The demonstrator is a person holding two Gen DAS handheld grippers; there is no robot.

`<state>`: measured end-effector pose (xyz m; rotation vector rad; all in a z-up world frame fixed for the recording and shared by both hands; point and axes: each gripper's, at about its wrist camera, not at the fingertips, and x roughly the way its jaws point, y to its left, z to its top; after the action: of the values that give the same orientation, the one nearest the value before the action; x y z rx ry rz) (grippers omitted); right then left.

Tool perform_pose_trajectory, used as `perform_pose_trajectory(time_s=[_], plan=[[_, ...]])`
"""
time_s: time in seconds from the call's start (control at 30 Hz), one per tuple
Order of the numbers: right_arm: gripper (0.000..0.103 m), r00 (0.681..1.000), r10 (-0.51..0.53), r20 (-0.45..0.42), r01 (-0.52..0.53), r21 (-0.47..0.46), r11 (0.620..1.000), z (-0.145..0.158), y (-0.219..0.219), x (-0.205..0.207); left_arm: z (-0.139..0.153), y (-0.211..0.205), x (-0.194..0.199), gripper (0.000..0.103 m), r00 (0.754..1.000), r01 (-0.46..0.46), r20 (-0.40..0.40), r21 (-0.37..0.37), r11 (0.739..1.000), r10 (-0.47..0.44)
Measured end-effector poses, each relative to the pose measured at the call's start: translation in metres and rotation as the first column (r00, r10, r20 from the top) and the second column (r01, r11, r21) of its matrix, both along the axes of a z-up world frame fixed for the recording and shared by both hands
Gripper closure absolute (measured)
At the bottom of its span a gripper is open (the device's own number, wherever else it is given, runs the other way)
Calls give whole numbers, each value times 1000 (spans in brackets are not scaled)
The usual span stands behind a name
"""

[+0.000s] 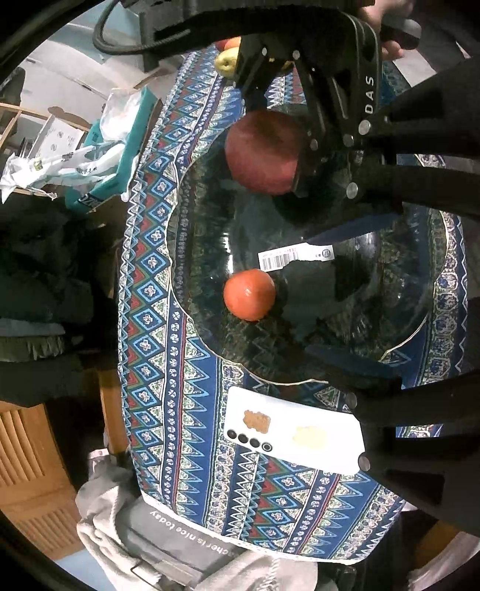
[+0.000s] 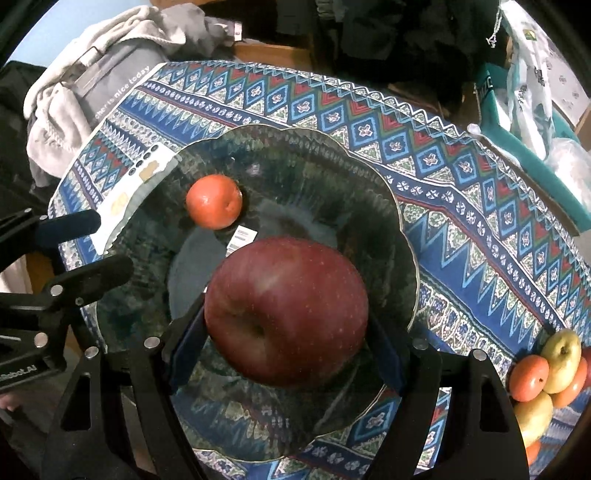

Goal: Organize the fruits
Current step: 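Lower the apple and orange into the bowl and open both tools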

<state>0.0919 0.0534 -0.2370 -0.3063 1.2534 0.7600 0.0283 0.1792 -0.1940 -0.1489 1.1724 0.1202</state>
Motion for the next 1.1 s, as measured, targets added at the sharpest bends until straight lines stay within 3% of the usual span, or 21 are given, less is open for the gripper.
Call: perform_pose_trajectory(time_s=[0.2, 0.6, 1.1], plan=[[23, 1000, 1, 6, -1, -2, 1000, 1, 2, -3, 11, 0, -5, 41, 1000, -1, 26, 8, 1000, 1], [22, 993, -65, 101, 54, 106, 993, 54, -13, 1, 40, 0, -13, 40, 996, -9, 93, 3, 1000, 9], [22, 943, -148, 298, 110, 141, 984, 130, -51, -11, 93, -24, -22, 30, 973, 27, 229, 37, 999, -34]])
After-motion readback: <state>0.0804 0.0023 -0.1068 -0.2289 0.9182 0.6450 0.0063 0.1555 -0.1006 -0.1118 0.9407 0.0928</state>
